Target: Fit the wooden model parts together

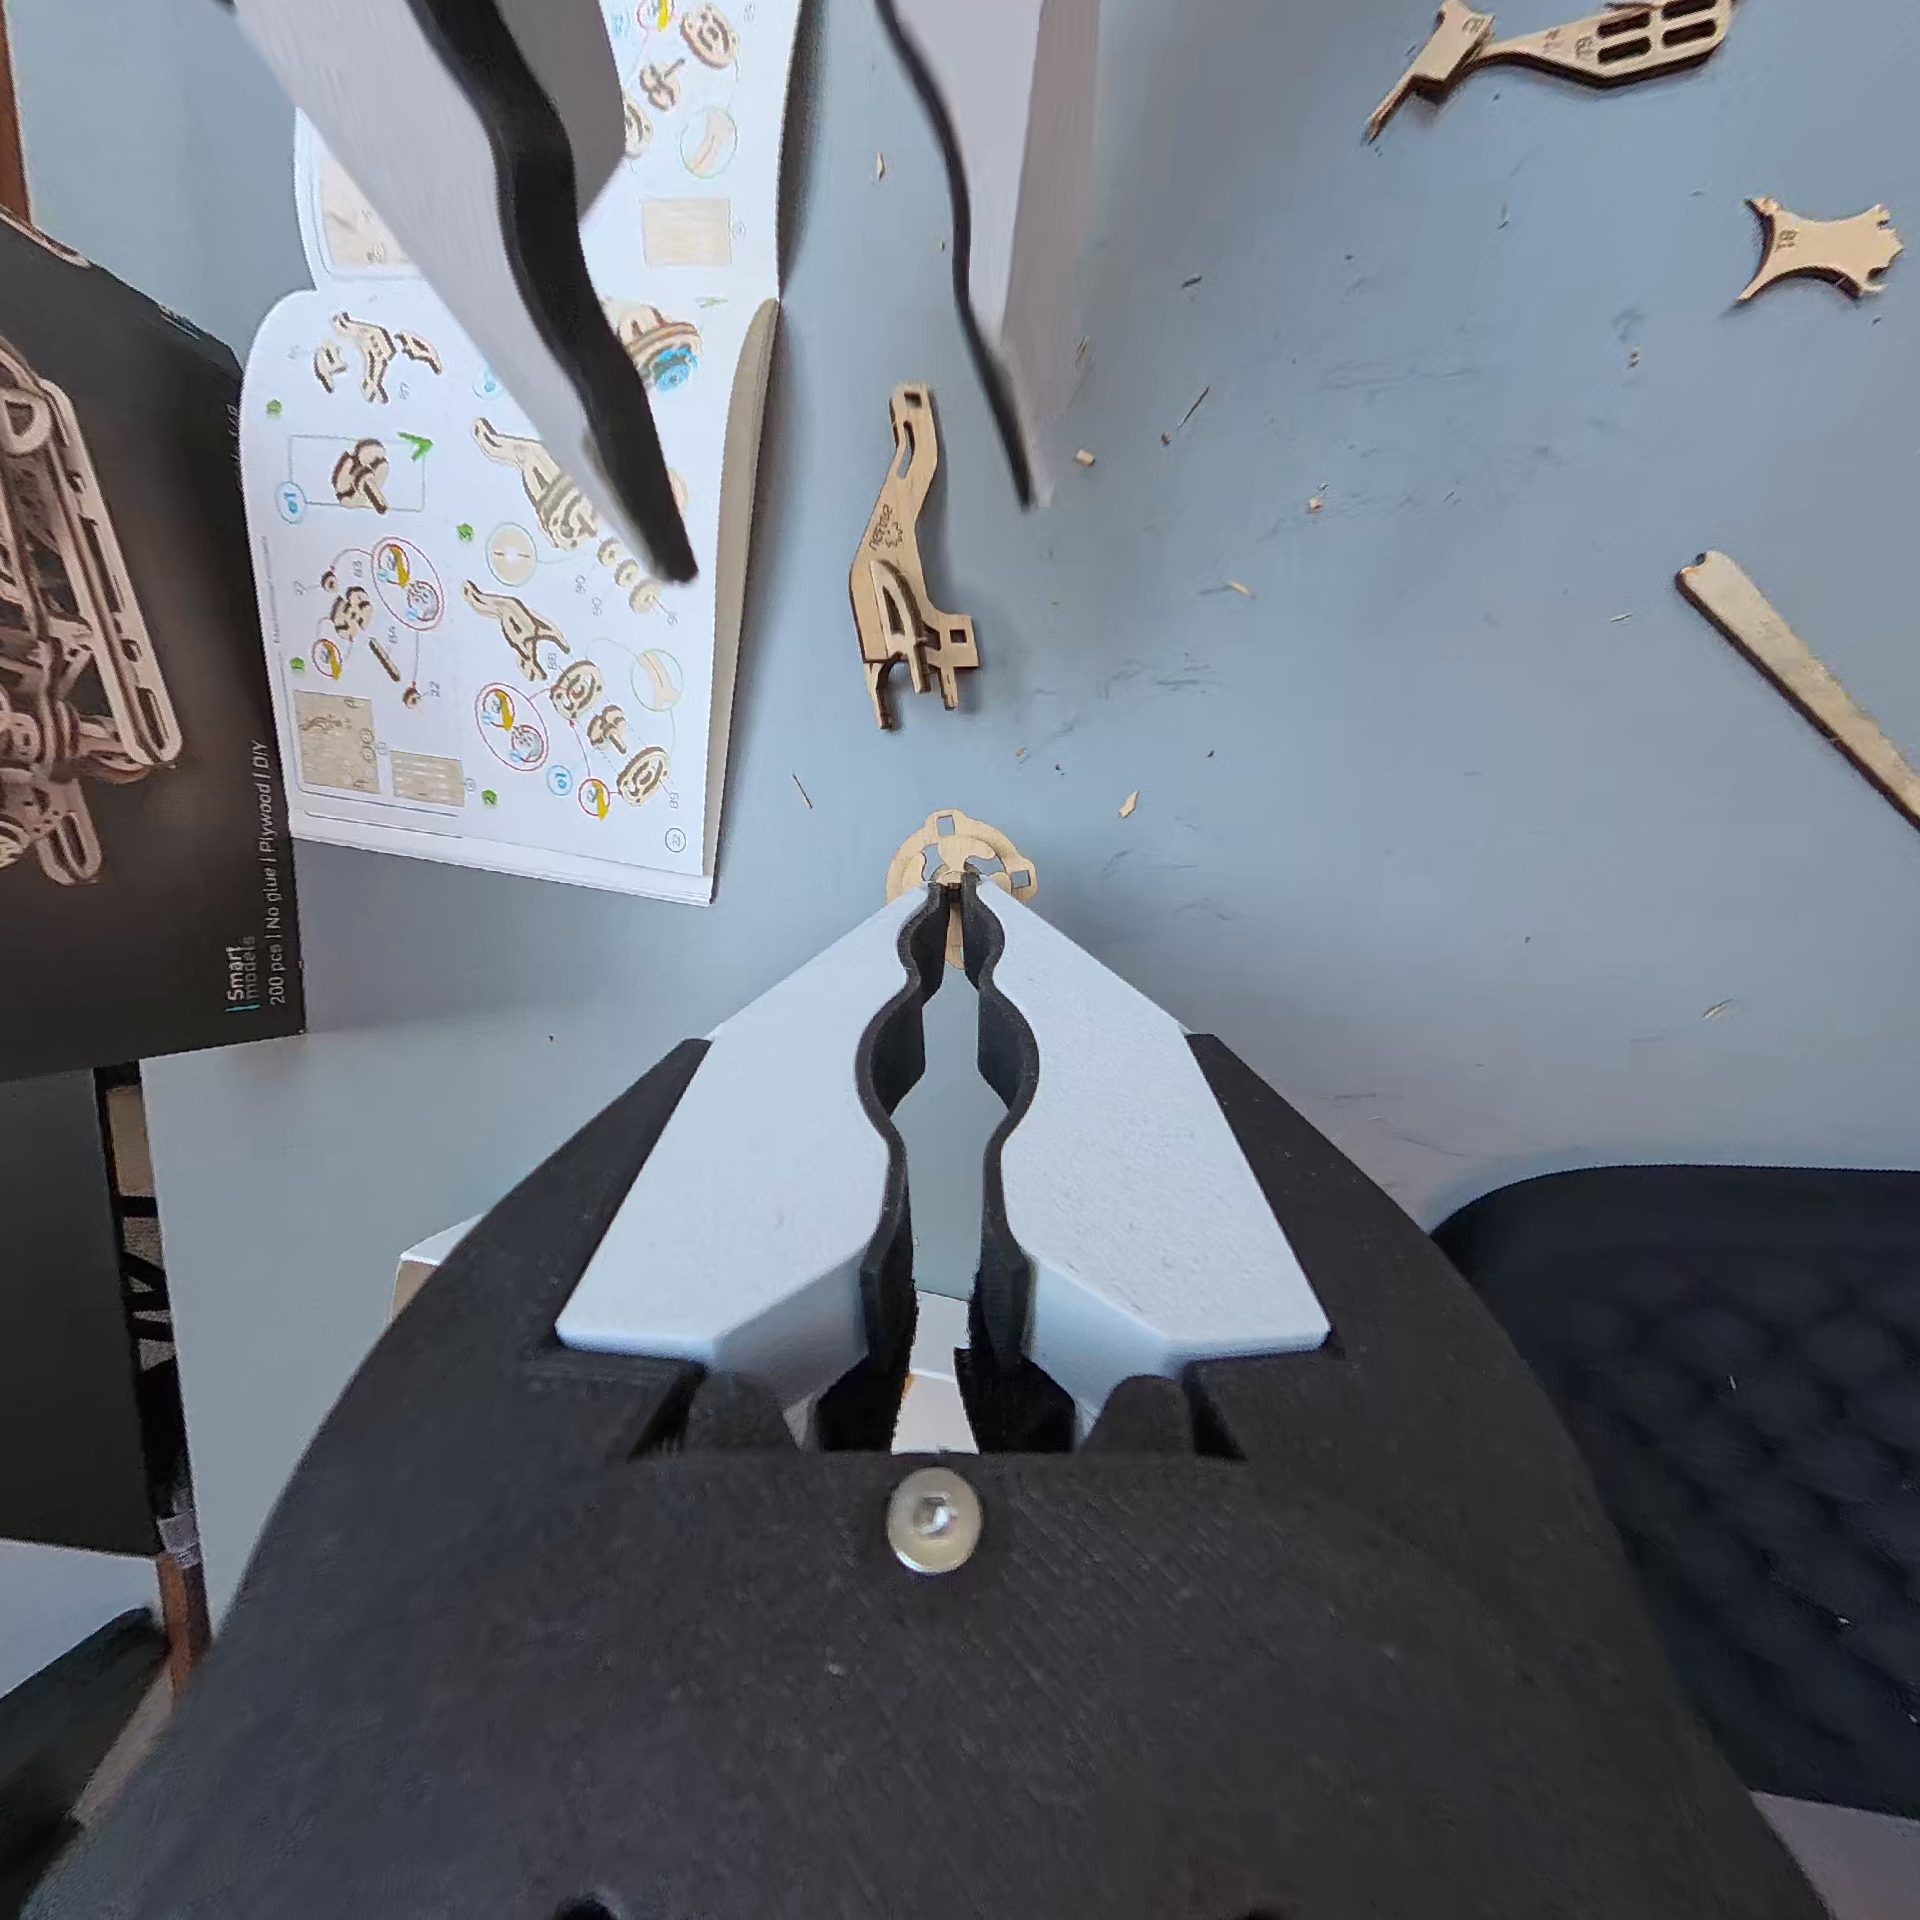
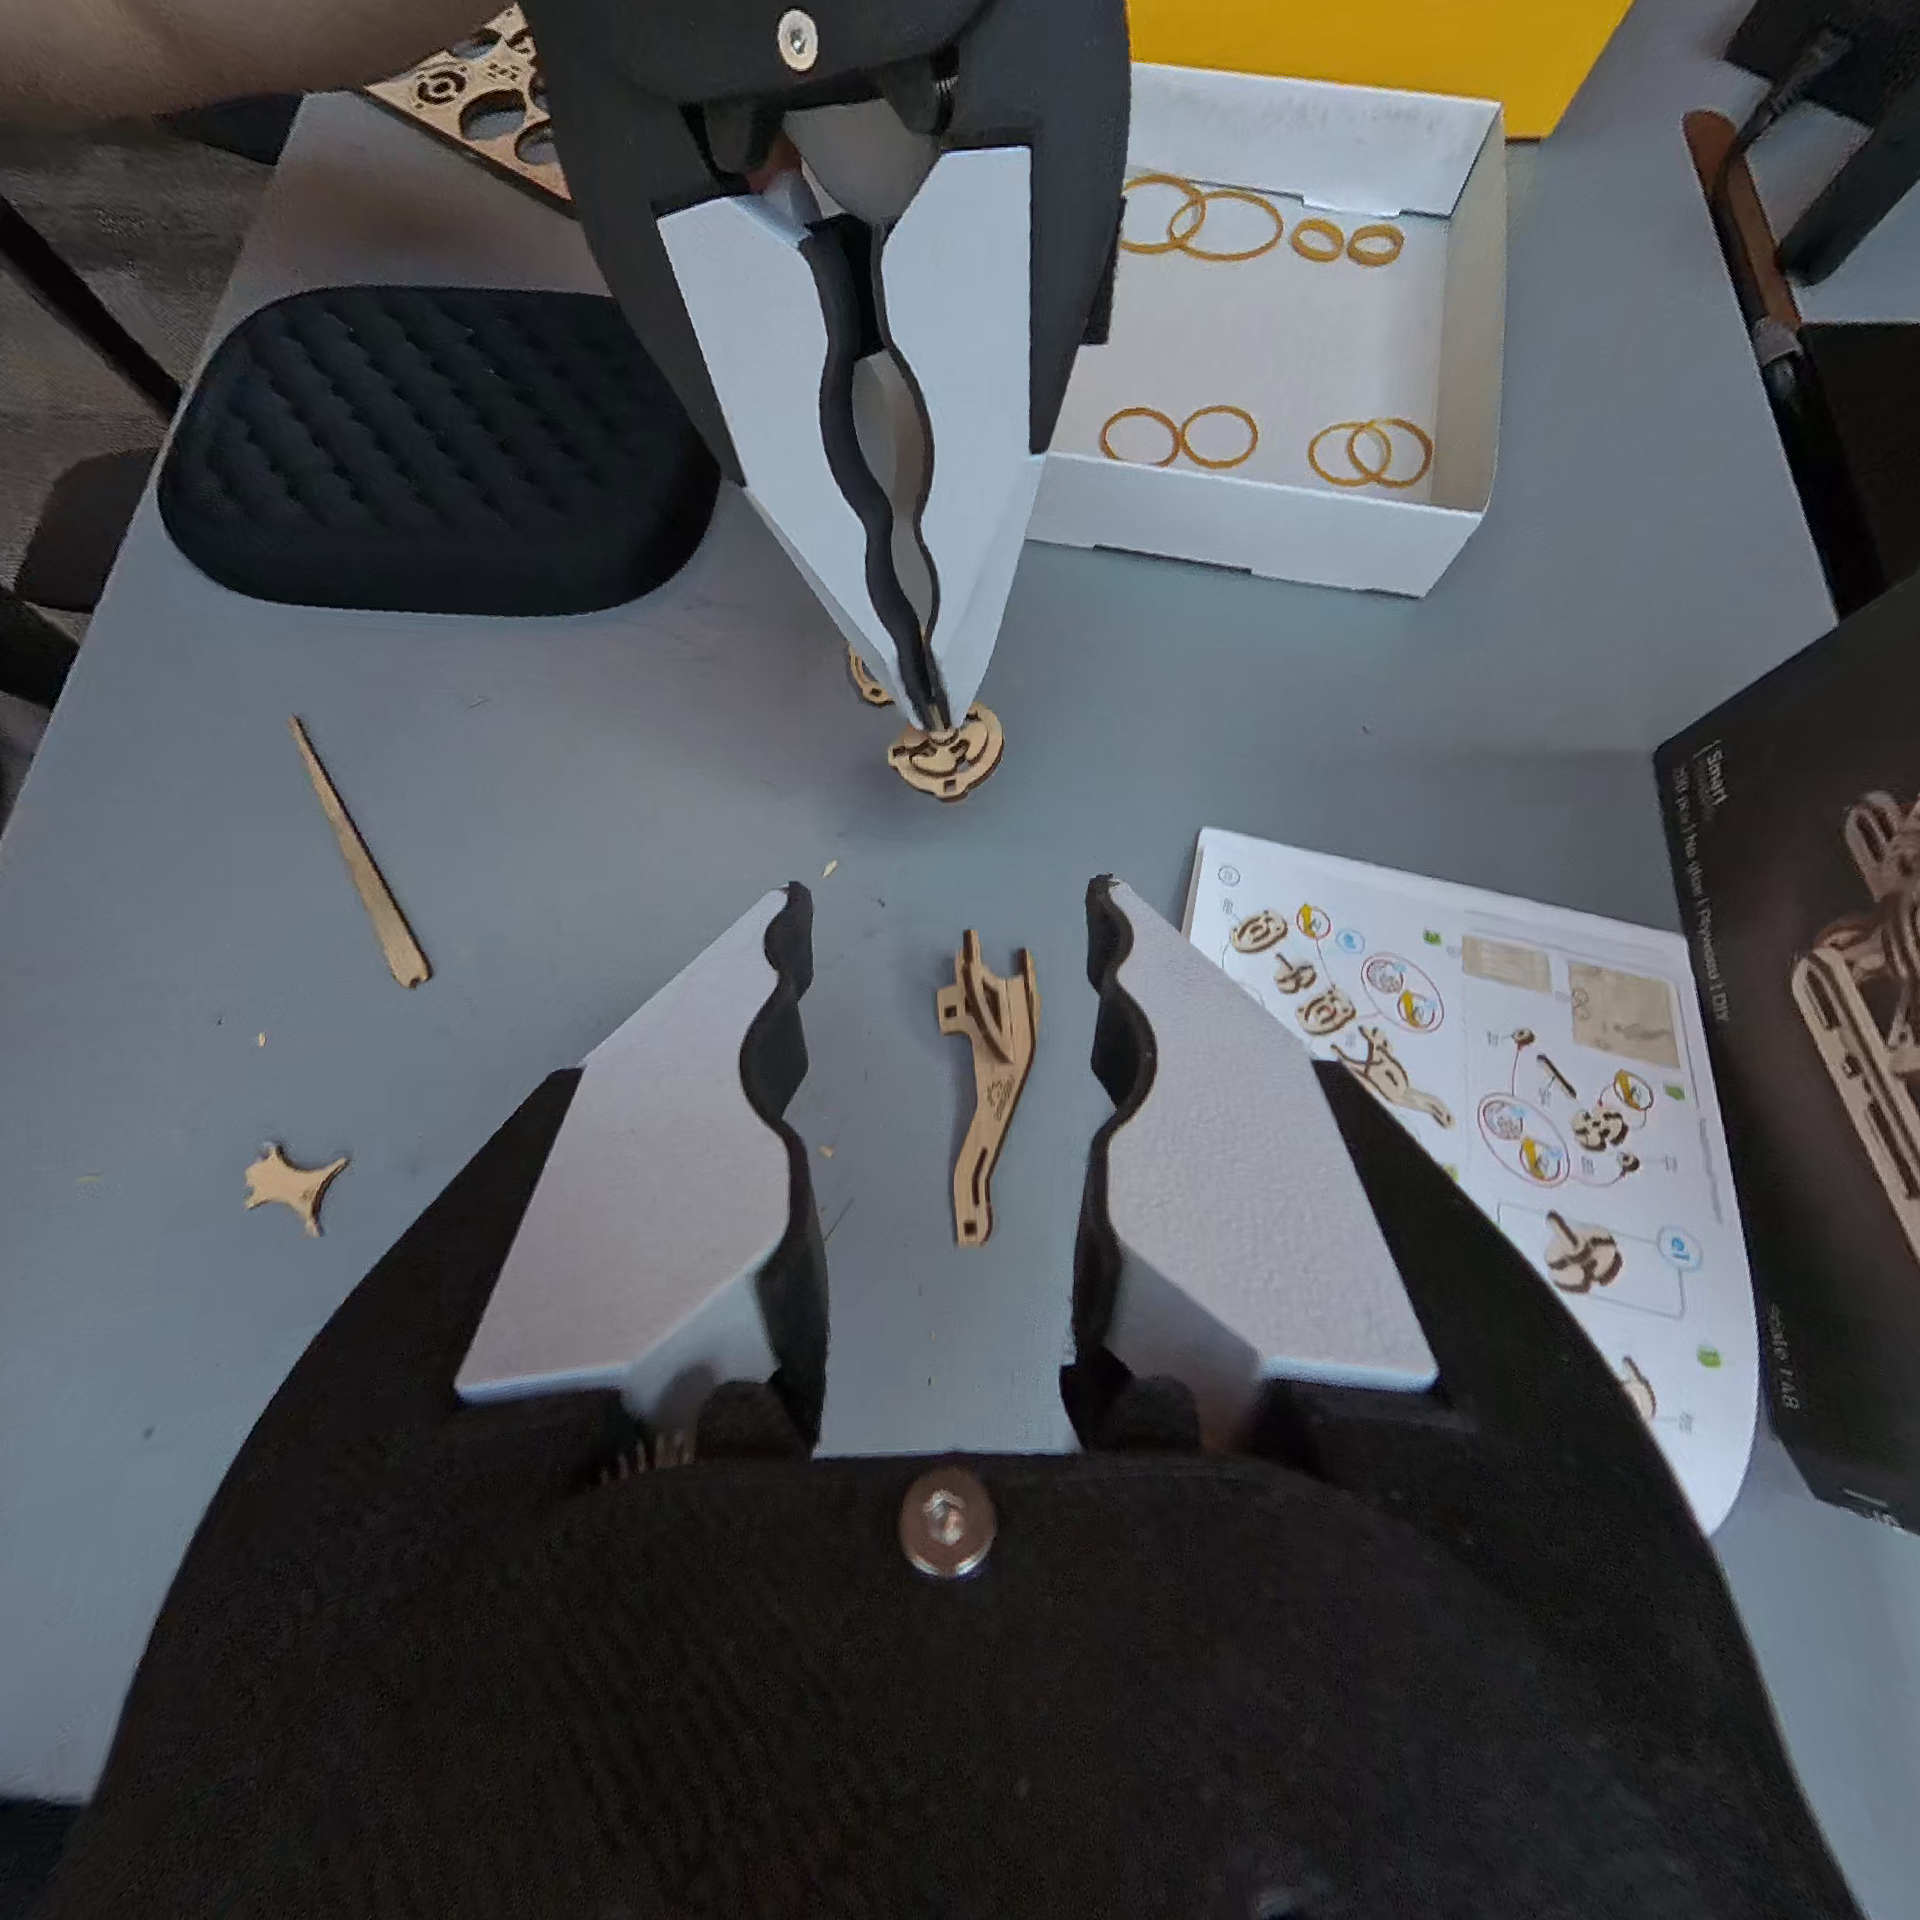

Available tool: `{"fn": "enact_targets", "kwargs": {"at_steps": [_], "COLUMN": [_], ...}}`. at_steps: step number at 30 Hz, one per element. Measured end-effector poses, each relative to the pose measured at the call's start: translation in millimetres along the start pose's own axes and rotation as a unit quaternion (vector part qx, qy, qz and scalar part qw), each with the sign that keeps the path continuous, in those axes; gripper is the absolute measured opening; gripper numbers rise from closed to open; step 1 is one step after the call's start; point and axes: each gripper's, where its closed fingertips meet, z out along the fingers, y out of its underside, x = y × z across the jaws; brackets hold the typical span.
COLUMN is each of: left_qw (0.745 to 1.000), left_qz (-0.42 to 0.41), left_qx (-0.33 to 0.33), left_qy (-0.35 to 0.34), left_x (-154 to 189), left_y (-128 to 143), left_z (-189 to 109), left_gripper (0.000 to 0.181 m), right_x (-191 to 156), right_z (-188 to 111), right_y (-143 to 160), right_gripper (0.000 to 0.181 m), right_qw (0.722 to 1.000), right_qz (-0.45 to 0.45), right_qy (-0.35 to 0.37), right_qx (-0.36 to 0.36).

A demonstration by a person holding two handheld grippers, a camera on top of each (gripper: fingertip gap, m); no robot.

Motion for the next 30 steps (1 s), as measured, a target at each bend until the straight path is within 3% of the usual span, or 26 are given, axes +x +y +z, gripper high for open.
{"fn": "enact_targets", "kwargs": {"at_steps": [1,7,14,18,20,24,30], "left_qw": [1.0,0.998,0.99,0.986,0.984,0.986,0.993], "left_qz": [0.005,0.058,0.114,0.135,0.142,0.134,0.068], "left_qx": [0.006,0.006,-0.005,-0.002,0.003,-0.005,-0.05], "left_qy": [-0.005,-0.037,-0.083,-0.097,-0.104,-0.098,-0.08], "left_x": [1.0,13.4,25.1,30.8,32.3,33.5,14.9], "left_y": [-3.5,-15.9,-25.8,-33.0,-36.5,-30.7,10.7], "left_z": [-3.9,-20.3,-32.8,-39.5,-43.5,-44.6,-19.2], "left_gripper": [0.001,0.001,0.001,0.001,0.001,0.001,0.001], "right_x": [2.0,-11.8,-21.6,-33.8,-42.5,-30.9,-21.4], "right_z": [9.1,35.6,33.5,28.5,23.8,24.7,28.1], "right_y": [-4.1,-8.7,-22.7,-31.9,-35.9,-27.4,-10.0], "right_gripper": [0.053,0.03,0.024,0.003,0.004,0.013,0.015], "right_qw": [1.0,0.993,0.969,0.955,0.944,0.952,0.972], "right_qz": [-0.002,0.111,0.209,0.225,0.235,0.237,0.191], "right_qy": [0.018,-0.043,-0.124,-0.182,-0.218,-0.183,-0.134], "right_qx": [-0.003,-0.004,0.044,0.069,0.074,0.059,0.023]}}
